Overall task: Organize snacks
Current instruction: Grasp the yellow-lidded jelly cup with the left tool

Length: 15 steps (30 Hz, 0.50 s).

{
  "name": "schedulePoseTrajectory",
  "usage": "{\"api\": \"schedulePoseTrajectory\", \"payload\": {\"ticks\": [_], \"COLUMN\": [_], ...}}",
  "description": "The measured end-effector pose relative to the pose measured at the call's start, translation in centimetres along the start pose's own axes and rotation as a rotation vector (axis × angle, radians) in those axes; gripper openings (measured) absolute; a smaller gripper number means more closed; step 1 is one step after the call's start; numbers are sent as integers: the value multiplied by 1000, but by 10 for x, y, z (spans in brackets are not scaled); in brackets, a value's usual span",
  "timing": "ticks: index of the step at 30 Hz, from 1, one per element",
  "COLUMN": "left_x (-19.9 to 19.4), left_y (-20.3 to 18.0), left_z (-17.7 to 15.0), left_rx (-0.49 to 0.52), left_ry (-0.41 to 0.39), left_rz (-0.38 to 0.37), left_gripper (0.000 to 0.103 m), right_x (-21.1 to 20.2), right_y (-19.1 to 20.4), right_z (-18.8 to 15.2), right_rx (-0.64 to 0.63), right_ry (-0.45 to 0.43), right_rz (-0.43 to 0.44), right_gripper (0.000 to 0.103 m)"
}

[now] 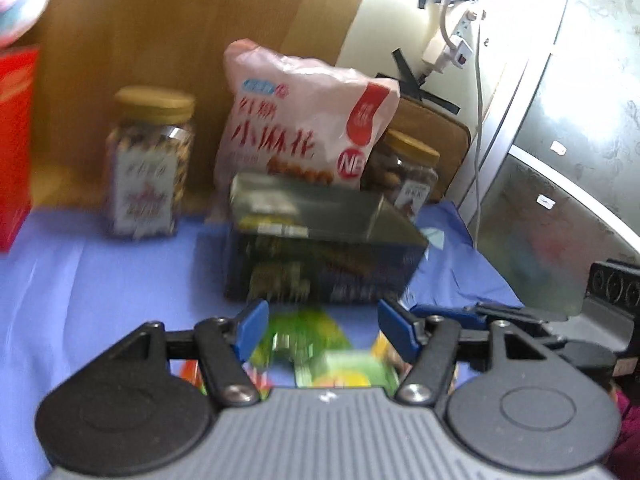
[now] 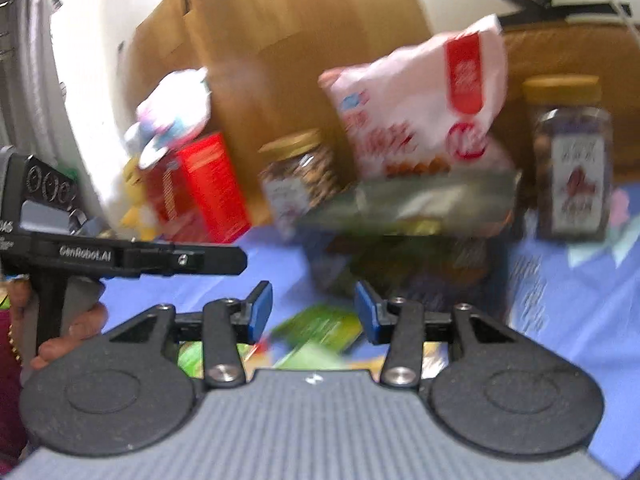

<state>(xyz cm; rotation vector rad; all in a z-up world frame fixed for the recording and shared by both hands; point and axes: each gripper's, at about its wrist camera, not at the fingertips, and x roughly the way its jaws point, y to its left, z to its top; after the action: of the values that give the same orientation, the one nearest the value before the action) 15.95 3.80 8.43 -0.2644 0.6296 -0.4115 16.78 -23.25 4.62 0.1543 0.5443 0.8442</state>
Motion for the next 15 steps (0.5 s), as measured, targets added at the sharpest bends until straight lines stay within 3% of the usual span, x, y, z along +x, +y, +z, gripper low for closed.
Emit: {"api": "schedulePoseTrajectory", "payload": {"ticks": [7,10,12,15], "left_x": [-52,-73,-85,-96], "left_y": [24,24,25,30], "left_z": [-37,-49,-57,-71], "left_rx": [-135,-127,-123,-148], "left_ry": [-17,-39,-47,-36], "left_rz": [58,95,101,79], "left_gripper": [63,66,67,69], "right_x": [51,59,54,49], "right_y": [53,74,89,125], "right_z": [-25,-35,-42,-62], "right_rx": [-164,-252,-262,-395], "right_ry": [180,175,169,168], "right_rz": [-41,-88,-41,-13], "right_gripper": [59,39,38,39]}}
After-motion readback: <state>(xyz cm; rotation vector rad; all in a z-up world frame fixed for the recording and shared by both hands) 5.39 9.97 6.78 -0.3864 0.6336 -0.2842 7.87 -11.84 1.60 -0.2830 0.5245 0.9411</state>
